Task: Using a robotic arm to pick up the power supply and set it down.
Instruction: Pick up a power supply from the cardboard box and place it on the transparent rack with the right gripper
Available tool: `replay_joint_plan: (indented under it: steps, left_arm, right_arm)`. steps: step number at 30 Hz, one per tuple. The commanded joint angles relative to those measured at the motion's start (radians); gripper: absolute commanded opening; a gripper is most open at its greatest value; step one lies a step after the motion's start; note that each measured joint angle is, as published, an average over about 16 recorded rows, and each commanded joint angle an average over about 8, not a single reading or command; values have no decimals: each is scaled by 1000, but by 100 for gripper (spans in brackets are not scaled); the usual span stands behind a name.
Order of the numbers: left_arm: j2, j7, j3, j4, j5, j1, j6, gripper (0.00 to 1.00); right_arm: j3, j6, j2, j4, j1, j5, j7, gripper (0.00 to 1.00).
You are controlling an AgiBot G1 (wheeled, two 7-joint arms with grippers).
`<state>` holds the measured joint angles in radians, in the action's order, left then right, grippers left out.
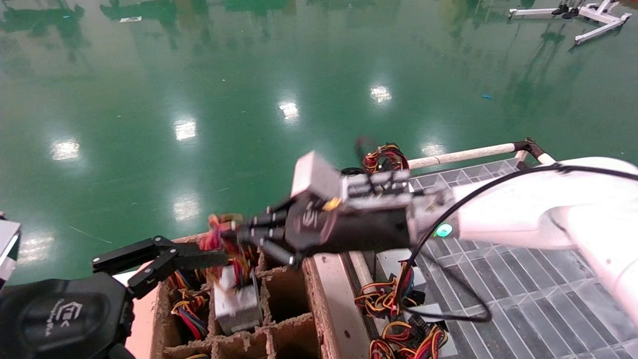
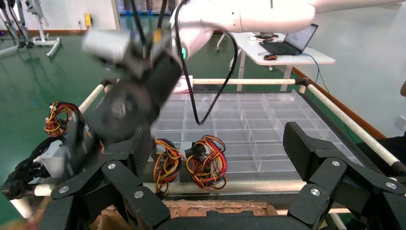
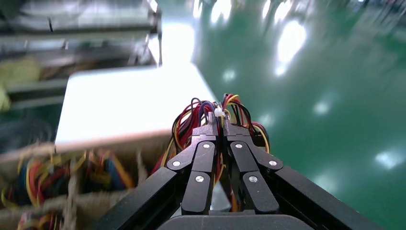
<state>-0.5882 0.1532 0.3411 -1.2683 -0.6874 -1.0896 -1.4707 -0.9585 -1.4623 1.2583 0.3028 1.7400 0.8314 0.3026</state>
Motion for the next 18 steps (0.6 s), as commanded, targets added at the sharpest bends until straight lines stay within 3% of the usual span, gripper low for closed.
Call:
replay_joint_plan:
  steps: [1, 11, 18]
  left_arm:
    - [0, 0, 0, 0, 0, 0, 0, 100]
    - [0, 0, 0, 0, 0, 0, 0, 100]
    - [0, 0, 0, 0, 0, 0, 0, 100]
  right_arm:
    - [25, -24, -16, -13, 9, -36, 9, 0]
    - [68, -98, -88, -98, 130, -92, 13, 0]
    - [67, -34, -144, -200, 240, -81, -6, 0]
